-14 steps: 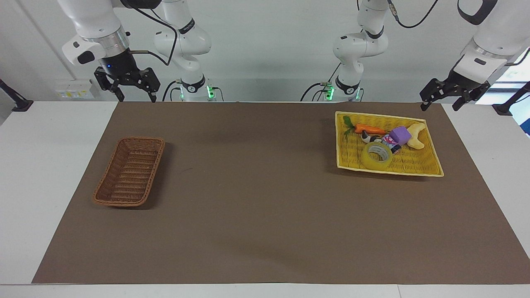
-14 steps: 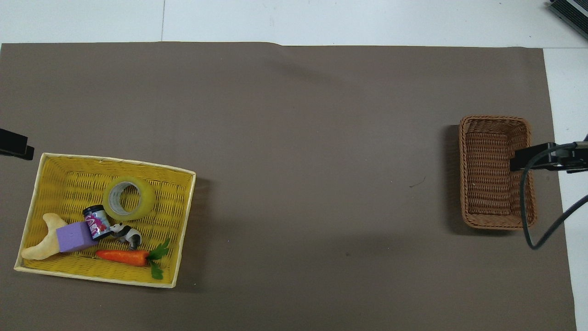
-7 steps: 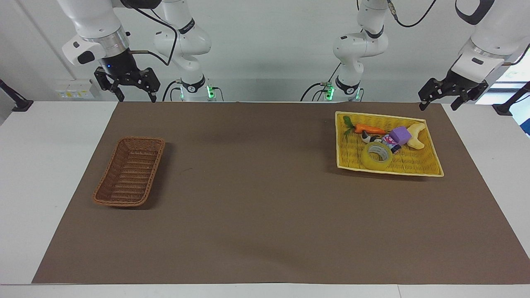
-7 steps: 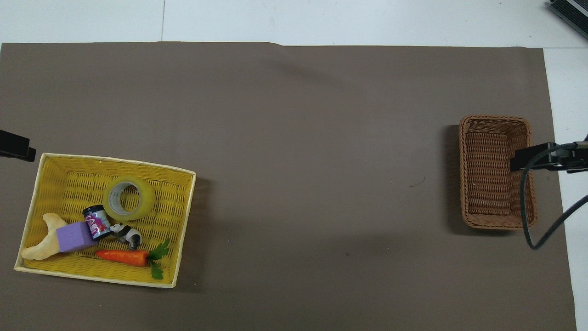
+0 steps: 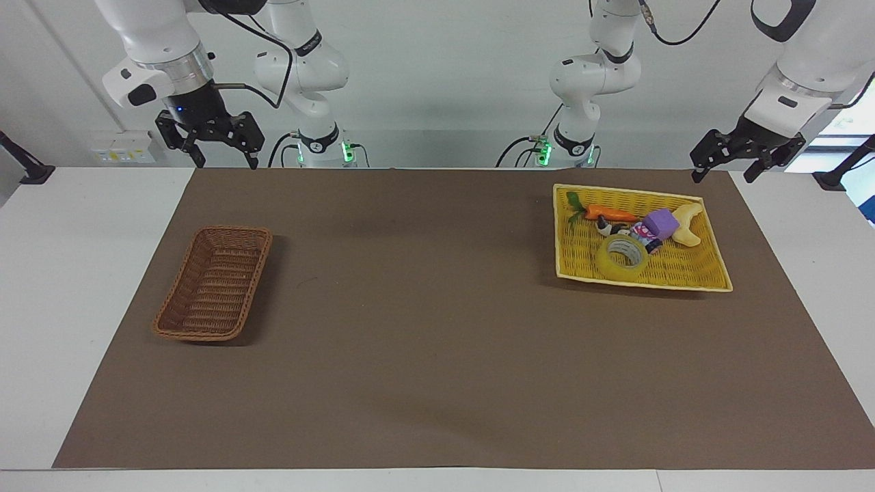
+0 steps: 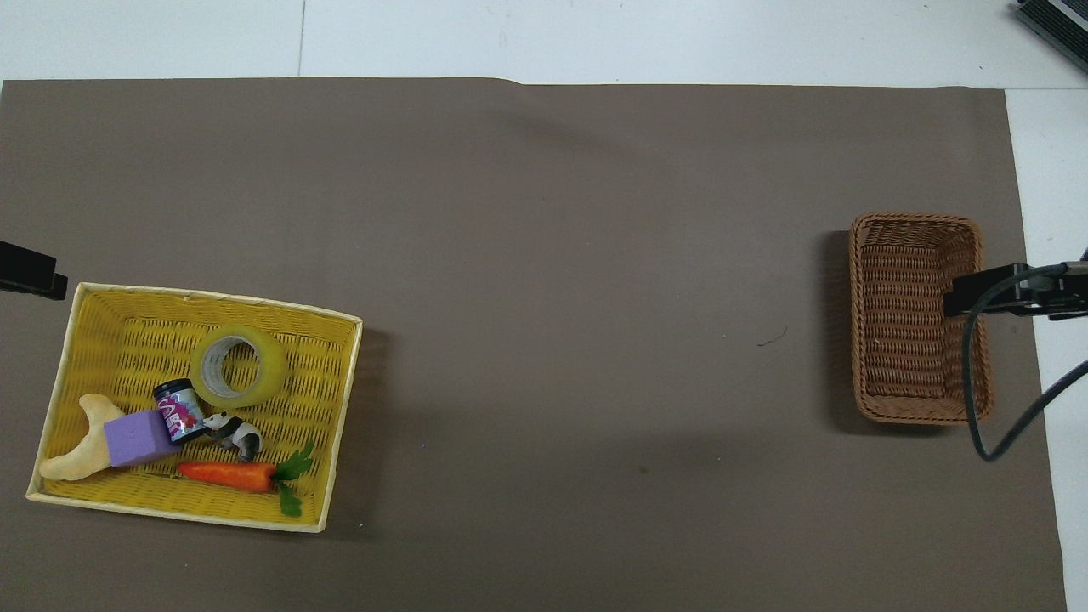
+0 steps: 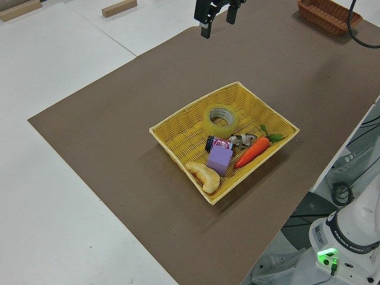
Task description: Move tape to another basket
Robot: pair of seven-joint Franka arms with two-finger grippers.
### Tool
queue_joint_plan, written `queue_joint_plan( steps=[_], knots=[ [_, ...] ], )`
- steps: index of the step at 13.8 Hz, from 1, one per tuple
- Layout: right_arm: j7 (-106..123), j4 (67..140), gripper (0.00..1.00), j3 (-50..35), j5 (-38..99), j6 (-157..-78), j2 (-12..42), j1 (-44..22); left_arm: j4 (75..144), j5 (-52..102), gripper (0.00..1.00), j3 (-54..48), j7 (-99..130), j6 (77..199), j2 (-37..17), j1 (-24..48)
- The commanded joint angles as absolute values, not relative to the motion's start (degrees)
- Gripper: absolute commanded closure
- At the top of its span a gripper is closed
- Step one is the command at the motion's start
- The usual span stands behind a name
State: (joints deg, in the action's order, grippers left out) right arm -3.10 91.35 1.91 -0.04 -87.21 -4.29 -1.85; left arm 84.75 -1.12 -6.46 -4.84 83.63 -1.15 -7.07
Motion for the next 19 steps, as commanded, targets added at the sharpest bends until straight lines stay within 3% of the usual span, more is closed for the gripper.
queue_joint_plan(
  steps=[1, 5, 14, 19],
  knots=[
    [-3.08, 93.08, 0.00, 1.49, -0.62, -88.59, -5.63, -1.32, 87.98, -1.49, 0.00, -6.68, -4.57, 85.61, 1.23, -7.38],
    [-3.08, 93.08, 0.00, 1.49, -0.62, -88.59, -5.63, -1.32, 91.39, -1.49, 0.00, -6.68, -4.57, 87.44, 3.15, -7.38],
    [-3.08, 93.08, 0.00, 1.49, -0.62, -88.59, -5.63, -1.32, 117.13, 1.67, 0.00, -6.77, -4.13, 106.49, 13.52, -6.50],
    [-3.08, 93.08, 0.00, 1.49, -0.62, -88.59, -5.71, -1.32, 123.73, 3.15, 0.00, -6.77, -3.87, 110.20, 13.88, -6.23]
  ],
)
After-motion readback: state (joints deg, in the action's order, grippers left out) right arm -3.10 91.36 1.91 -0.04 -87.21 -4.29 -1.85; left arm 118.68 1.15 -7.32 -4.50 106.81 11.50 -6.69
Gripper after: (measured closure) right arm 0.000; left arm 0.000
